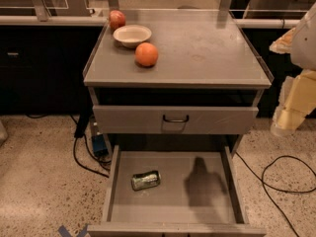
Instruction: Pick green can from middle drawer and place on counter
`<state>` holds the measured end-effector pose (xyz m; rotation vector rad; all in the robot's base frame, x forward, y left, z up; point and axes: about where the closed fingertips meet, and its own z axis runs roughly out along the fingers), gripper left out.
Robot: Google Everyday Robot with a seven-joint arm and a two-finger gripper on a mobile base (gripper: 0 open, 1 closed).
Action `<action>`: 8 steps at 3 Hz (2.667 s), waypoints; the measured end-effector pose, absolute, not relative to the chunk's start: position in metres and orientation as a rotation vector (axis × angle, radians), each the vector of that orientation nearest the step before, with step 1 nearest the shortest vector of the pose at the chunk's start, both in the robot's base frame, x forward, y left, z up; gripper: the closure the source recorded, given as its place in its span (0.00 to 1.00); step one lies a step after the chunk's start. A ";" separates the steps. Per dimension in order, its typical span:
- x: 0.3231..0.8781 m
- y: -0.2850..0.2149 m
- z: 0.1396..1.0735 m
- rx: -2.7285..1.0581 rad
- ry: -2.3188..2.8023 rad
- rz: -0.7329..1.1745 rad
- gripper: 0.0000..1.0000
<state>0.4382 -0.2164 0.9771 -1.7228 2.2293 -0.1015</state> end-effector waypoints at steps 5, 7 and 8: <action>0.448 -0.164 0.870 -1.830 2.108 -0.009 0.00; 0.456 -0.149 0.793 -1.833 2.139 0.086 0.00; 0.457 -0.144 0.789 -1.848 2.108 0.097 0.00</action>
Offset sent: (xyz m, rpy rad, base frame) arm 0.0031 0.0082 -0.0312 0.0190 -0.0039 0.0228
